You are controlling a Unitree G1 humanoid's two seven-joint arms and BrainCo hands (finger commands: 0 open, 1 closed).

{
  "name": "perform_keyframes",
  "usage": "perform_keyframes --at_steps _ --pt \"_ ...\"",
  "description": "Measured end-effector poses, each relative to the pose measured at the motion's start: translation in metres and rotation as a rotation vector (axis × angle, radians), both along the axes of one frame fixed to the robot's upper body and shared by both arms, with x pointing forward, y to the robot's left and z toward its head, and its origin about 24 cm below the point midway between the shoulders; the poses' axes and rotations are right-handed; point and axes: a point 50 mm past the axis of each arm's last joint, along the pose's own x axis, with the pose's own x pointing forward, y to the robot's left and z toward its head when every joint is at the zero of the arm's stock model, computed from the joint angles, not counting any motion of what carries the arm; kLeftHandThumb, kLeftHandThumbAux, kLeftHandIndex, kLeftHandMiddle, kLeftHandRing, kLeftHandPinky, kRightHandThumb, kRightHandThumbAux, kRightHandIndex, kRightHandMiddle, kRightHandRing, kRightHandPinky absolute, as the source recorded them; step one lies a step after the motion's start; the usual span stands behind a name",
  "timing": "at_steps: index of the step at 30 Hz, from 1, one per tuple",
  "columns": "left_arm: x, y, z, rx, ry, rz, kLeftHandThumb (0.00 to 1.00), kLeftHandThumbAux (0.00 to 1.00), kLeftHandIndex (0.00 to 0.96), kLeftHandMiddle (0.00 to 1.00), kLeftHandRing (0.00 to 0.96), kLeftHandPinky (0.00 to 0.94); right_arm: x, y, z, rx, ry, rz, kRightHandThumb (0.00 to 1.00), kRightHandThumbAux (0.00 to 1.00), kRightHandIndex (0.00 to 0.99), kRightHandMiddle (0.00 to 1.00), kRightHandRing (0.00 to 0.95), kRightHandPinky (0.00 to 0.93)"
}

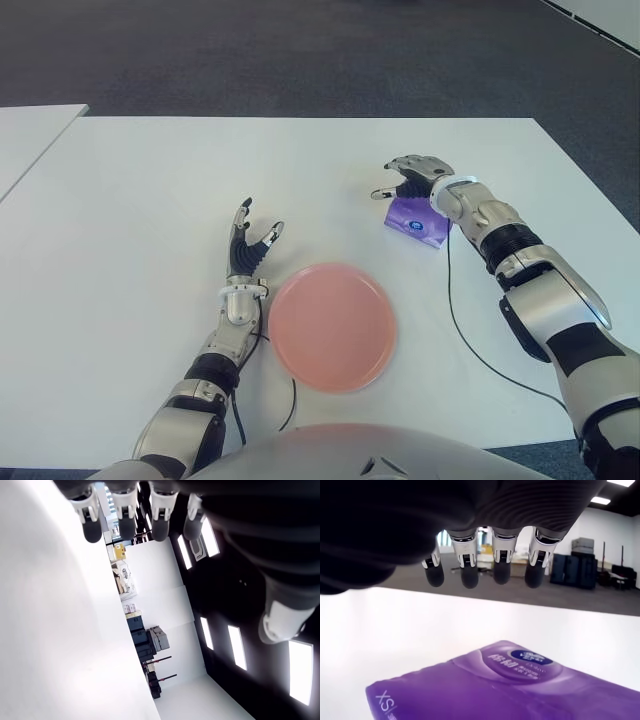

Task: Put the tissue paper into the plate.

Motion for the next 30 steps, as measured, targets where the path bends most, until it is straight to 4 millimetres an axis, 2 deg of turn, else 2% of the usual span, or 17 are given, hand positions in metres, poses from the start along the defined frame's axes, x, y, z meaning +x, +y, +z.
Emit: perform_keyframes --at_steps 14,30 --pt "0.0000 0.0000 0.0000 0.000 0.000 0.000 0.000 0.516 0.000 0.000 0.000 0.000 0.0013 0.0027 0.0060 0.025 -0.030 0.000 0.470 0.068 0.000 0.000 0.000 0.000" --pt "-0.0001 0.0005 0.0000 0.001 -0.001 0.002 0.005 0.544 0.000 0.000 0.000 0.000 0.0018 -0.0011 0.0077 0.055 -0.066 -0.030 0.531 0.094 0.000 0.000 0.000 0.000"
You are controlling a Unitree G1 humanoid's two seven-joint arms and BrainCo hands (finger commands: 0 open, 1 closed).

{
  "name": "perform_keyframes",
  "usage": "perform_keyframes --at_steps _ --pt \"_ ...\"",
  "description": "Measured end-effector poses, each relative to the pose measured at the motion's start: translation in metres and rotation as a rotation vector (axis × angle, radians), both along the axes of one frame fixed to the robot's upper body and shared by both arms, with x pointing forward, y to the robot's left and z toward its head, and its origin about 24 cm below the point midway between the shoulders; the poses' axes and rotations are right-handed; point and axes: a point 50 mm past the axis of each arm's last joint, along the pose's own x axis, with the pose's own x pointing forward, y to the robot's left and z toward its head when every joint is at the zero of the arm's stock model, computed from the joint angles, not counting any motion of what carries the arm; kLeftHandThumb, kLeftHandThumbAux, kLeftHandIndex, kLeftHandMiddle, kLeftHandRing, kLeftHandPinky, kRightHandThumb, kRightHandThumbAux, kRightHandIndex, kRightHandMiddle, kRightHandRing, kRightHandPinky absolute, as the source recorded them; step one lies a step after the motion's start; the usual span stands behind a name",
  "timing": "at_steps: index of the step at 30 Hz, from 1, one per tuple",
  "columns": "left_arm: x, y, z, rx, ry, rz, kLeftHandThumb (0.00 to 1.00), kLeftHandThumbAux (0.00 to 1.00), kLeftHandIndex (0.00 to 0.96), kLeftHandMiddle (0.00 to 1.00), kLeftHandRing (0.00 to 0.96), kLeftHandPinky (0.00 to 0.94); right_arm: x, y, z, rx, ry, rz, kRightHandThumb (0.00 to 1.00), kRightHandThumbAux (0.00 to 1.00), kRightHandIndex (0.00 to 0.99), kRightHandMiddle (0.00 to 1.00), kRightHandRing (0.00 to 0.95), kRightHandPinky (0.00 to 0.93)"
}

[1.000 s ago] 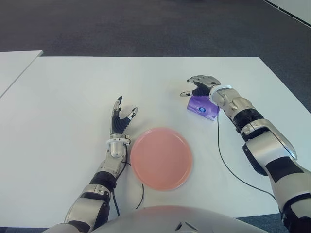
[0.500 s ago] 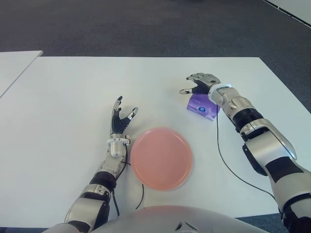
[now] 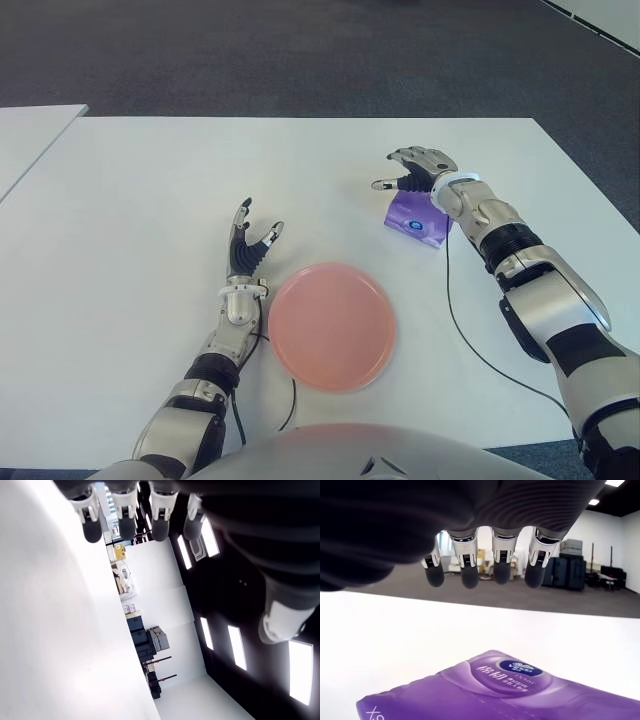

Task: Put the tissue paper into the plate.

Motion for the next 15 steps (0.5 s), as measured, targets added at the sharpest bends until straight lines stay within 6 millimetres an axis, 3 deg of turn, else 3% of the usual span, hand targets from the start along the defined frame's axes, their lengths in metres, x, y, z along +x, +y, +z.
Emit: perform_keyframes --at_steps 15 --pt "-0.0001 0.0016 -0.0004 -0.007 0.005 0.008 0.004 0.539 0.000 0.000 0.000 0.000 0.0004 -0.0042 0.0030 0.029 0.016 -0.030 0.632 0.144 0.000 0.000 0.000 0.000"
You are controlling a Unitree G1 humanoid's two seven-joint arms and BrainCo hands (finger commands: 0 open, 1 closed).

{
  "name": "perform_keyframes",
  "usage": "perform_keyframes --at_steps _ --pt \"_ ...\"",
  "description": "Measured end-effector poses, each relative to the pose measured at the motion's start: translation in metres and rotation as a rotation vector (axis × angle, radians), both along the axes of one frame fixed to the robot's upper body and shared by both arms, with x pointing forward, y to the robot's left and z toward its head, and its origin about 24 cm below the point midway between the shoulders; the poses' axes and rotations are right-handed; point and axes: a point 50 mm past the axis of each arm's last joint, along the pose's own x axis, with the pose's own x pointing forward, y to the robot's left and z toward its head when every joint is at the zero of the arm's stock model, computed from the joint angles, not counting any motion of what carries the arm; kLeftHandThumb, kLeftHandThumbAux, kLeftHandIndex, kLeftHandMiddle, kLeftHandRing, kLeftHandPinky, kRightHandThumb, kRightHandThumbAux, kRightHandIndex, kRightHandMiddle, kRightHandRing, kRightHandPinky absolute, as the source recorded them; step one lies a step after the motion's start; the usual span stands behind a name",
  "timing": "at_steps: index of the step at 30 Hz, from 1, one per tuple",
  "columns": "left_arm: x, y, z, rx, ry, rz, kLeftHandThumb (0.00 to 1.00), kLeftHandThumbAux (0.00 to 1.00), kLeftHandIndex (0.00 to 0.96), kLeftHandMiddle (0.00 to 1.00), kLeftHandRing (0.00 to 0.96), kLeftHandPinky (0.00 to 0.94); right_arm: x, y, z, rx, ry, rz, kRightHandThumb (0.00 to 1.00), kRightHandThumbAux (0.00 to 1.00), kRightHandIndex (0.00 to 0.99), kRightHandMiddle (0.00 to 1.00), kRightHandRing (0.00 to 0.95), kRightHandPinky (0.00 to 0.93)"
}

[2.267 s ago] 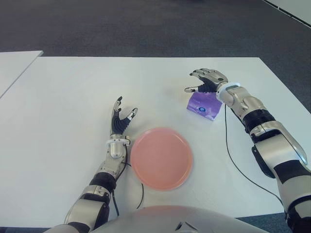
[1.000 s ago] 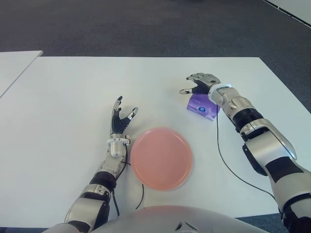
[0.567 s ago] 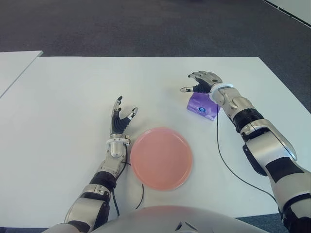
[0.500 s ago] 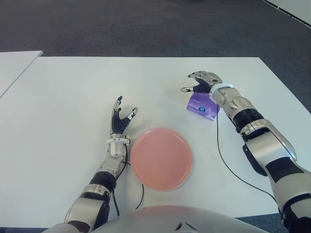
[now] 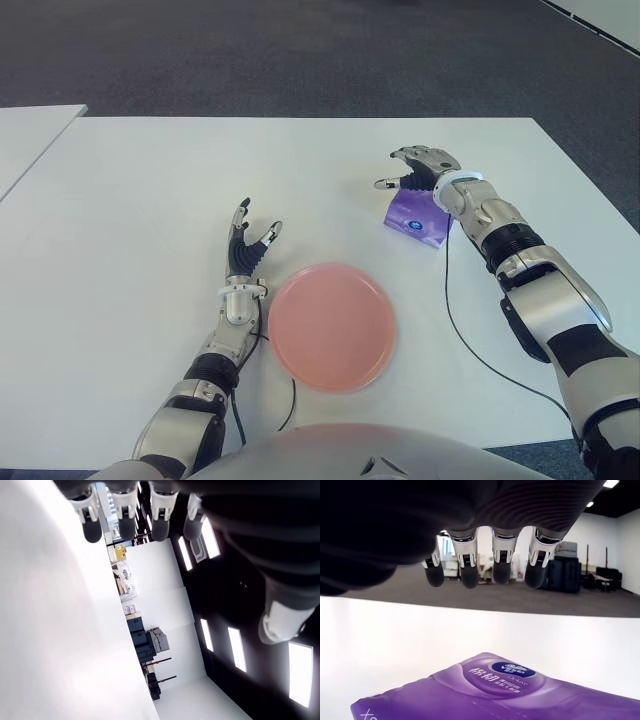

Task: Put the tissue paper into the plate.

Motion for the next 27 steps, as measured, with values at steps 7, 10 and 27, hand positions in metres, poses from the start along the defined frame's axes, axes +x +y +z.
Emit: perform_keyframes --at_steps 7,10,27 --pt "0.000 0.000 0.000 -0.001 0.000 0.000 0.004 0.537 0.000 0.000 0.000 0.000 -0.004 -0.006 0.001 -0.042 0.060 0.004 0.625 0.150 0.000 0.000 0.000 0.000" --pt "0.000 0.000 0.000 -0.002 -0.001 0.001 0.005 0.531 0.000 0.000 0.000 0.000 -0.007 -0.011 -0.002 -0.068 0.085 0.002 0.603 0.143 0.000 0.000 0.000 0.000" --pt "-0.002 0.001 0.000 -0.004 -0.005 0.006 0.010 0.518 0.000 0.000 0.000 0.000 -0.018 -0.035 -0.024 0.023 0.193 -0.152 0.454 0.108 0.000 0.000 0.000 0.000"
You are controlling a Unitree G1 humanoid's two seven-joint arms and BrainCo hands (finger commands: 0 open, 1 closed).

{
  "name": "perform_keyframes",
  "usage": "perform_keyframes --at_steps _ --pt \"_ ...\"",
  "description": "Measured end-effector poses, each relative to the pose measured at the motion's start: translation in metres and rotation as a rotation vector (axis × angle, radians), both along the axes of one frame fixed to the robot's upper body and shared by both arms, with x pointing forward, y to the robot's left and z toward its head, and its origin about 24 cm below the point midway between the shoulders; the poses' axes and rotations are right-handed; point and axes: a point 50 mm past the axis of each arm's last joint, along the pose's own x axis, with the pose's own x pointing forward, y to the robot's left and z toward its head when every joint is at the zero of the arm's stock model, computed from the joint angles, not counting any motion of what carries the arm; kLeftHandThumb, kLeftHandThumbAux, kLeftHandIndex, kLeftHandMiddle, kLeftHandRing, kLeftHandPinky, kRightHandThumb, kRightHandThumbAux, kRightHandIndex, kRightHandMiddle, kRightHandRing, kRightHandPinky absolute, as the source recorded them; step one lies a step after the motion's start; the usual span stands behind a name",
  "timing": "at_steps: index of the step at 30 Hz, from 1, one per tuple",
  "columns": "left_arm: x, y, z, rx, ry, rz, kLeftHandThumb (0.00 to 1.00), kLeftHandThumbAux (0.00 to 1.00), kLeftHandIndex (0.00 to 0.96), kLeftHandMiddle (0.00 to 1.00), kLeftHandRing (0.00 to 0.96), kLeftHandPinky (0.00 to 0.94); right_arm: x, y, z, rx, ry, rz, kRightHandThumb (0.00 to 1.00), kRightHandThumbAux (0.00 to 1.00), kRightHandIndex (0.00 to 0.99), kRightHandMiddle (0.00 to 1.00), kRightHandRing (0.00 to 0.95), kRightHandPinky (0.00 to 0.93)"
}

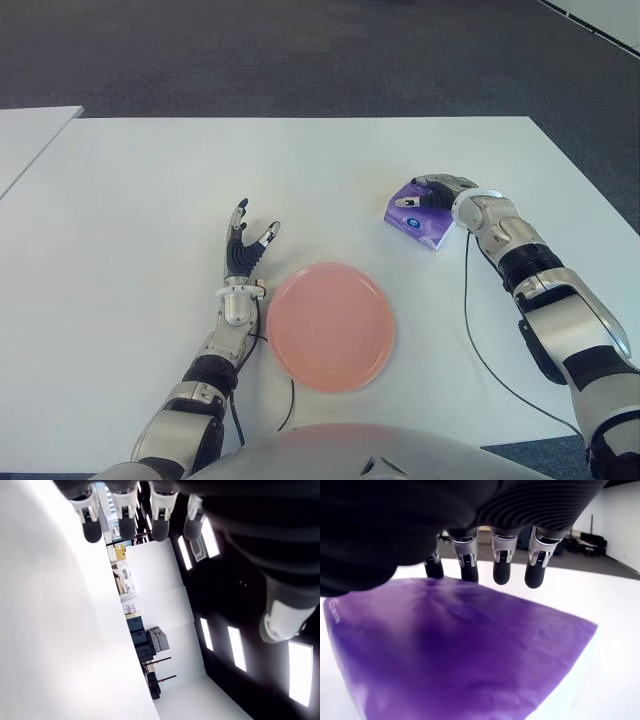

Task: Put the tissue paper into the plate.

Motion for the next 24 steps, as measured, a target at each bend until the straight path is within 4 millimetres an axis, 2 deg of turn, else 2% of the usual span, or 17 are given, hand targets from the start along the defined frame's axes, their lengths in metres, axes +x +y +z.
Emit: perform_keyframes --at_steps 10,24 --pt "-0.002 0.001 0.001 -0.001 -0.005 0.002 0.006 0.525 0.000 0.000 0.000 0.000 -0.003 -0.001 -0.005 0.124 0.057 -0.079 0.468 0.119 0.000 0.000 0.000 0.000" --pt "-0.004 0.002 0.001 -0.010 -0.012 0.008 0.016 0.534 0.000 0.000 0.000 0.000 -0.008 -0.001 -0.012 0.137 0.064 -0.096 0.485 0.133 0.000 0.000 0.000 0.000"
